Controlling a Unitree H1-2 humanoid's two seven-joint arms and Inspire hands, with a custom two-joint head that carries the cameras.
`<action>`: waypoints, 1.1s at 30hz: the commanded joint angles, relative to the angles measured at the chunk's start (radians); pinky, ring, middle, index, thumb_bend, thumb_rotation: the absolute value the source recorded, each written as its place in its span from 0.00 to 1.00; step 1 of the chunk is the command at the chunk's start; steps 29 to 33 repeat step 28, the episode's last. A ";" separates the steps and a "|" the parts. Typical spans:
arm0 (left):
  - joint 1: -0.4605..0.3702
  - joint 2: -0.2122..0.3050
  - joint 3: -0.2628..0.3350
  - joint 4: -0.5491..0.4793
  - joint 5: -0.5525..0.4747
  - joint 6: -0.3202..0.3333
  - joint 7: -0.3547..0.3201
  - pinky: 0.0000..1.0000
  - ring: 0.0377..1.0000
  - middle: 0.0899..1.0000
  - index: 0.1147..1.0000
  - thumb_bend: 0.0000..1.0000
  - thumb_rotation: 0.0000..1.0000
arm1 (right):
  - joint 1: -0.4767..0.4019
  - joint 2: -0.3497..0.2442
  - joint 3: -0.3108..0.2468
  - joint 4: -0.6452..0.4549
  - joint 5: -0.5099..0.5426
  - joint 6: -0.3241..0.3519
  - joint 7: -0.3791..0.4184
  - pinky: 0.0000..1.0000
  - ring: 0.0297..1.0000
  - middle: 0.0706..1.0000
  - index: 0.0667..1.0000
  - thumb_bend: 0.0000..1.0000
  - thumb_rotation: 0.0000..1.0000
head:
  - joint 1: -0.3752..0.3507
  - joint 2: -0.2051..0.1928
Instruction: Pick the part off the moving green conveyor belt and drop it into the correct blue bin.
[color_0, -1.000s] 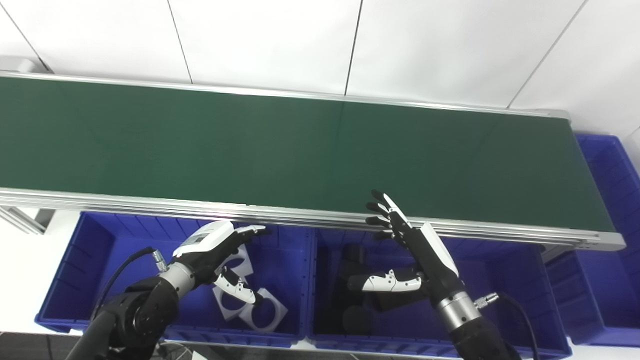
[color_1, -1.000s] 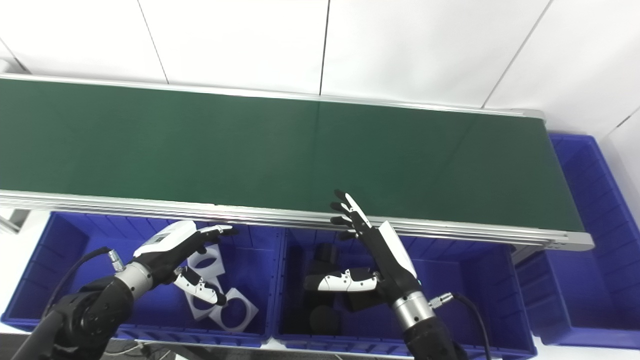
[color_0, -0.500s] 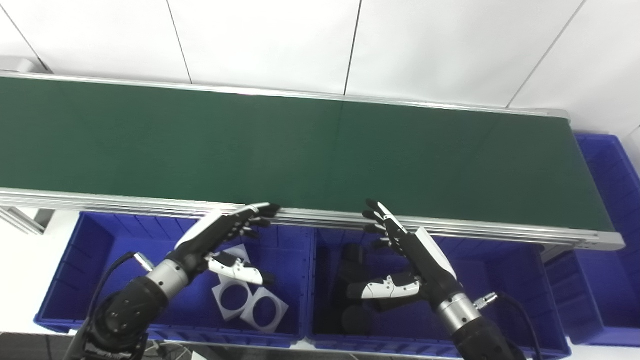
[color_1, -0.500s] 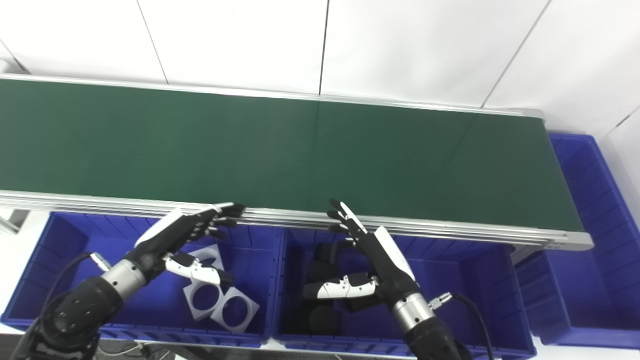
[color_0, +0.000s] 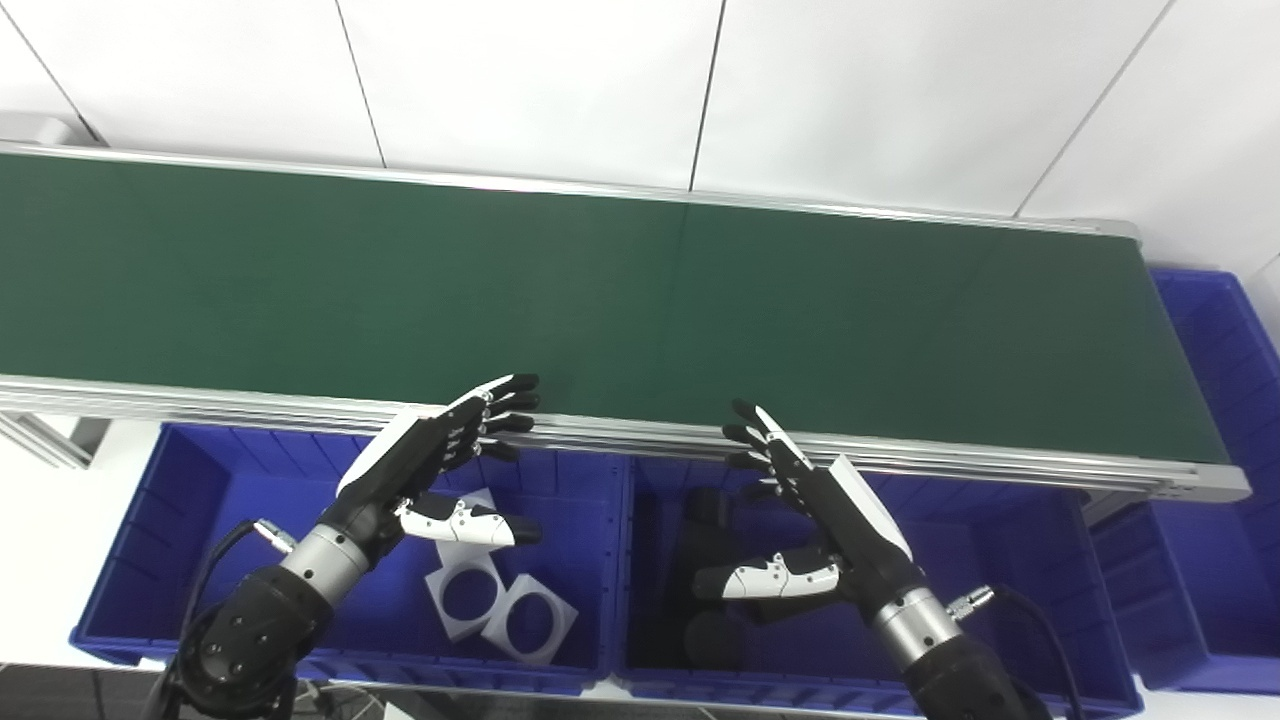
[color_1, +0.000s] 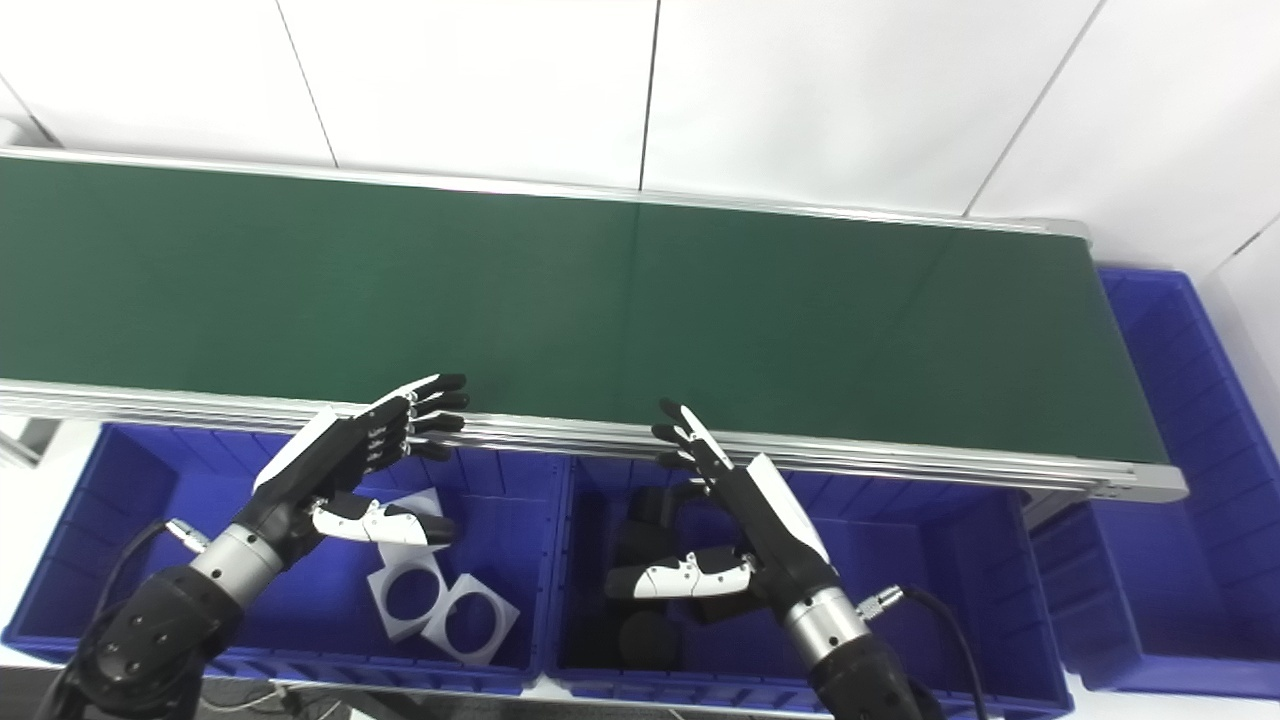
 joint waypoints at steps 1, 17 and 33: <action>-0.011 0.013 -0.001 -0.023 0.023 -0.018 0.023 0.79 0.86 0.90 0.92 0.88 0.28 | -0.005 0.008 -0.006 -0.026 0.013 -0.013 -0.016 0.75 0.86 0.92 1.00 0.90 0.32 | 0.001 0.000; -0.010 0.018 -0.009 -0.004 0.040 -0.047 0.039 0.82 0.88 0.92 0.92 0.89 0.26 | -0.001 0.013 0.002 -0.015 -0.019 -0.022 -0.039 0.75 0.85 0.91 1.00 0.90 0.31 | -0.016 -0.020; -0.003 0.022 -0.010 0.010 0.042 -0.068 0.042 0.80 0.88 0.91 0.91 0.89 0.25 | 0.005 0.015 0.013 -0.009 -0.026 -0.013 -0.042 0.75 0.85 0.92 1.00 0.90 0.33 | -0.042 -0.061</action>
